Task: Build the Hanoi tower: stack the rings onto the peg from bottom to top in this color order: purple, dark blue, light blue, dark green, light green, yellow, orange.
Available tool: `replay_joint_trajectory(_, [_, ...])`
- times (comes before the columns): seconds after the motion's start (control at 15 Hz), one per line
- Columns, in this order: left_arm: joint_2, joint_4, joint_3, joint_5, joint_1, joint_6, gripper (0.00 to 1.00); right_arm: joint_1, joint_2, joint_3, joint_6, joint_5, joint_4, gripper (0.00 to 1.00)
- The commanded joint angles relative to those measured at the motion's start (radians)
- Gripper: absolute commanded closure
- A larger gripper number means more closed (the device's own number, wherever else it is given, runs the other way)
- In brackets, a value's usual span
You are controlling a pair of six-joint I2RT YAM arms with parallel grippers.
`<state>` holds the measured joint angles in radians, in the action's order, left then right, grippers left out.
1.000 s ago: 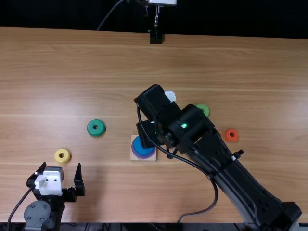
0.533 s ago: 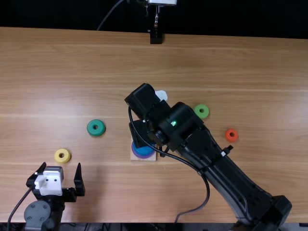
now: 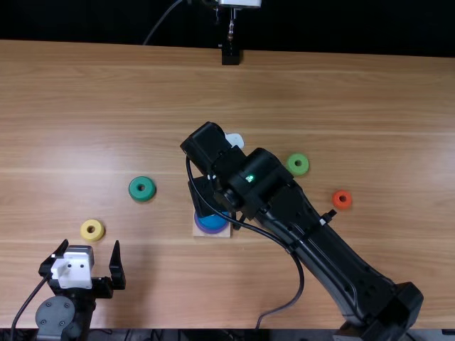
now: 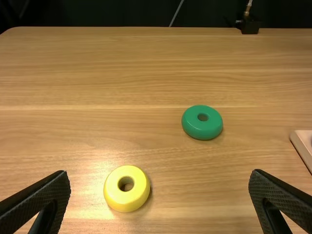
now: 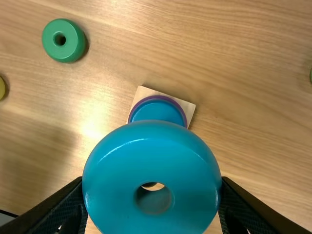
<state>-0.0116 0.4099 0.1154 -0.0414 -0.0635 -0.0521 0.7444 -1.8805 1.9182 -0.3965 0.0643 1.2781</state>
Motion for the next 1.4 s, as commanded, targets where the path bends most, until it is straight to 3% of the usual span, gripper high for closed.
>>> replay_joint_trajectory(0.0, [0.012,0.041,-0.115,0.003,0.011,0.013,0.0,0.012,-0.016,0.028,-0.008,0.004,-0.001,1.0])
replay_joint_trajectory(0.47, [0.012,0.041,-0.115,0.003,0.011,0.013,0.0,0.012,-0.071,0.027,-0.008,0.006,-0.001,0.99])
replay_joint_trajectory(0.53, [0.012,0.041,-0.115,0.003,0.011,0.013,0.0,0.012,-0.077,0.028,-0.008,0.006,-0.001,0.8])
replay_joint_trajectory(0.6, [0.012,0.041,-0.115,0.003,0.011,0.013,0.0,0.012,-0.081,0.028,-0.008,0.004,0.0,0.33])
replay_joint_trajectory(0.67, [0.012,0.041,-0.115,0.003,0.011,0.013,0.0,0.012,-0.081,0.022,-0.008,0.004,0.0,0.0])
replay_joint_trajectory(1.0, [0.012,0.041,-0.115,0.003,0.011,0.013,0.0,0.01,-0.075,0.051,-0.012,0.006,-0.014,0.0])
replay_joint_trajectory(1.13, [0.012,0.041,-0.115,0.003,0.011,0.013,0.0,0.007,-0.077,0.151,-0.014,0.006,-0.007,0.0])
replay_joint_trajectory(1.33, [0.012,0.041,-0.115,0.003,0.011,0.013,0.0,-0.03,-0.043,0.134,0.003,0.019,-0.09,0.0])
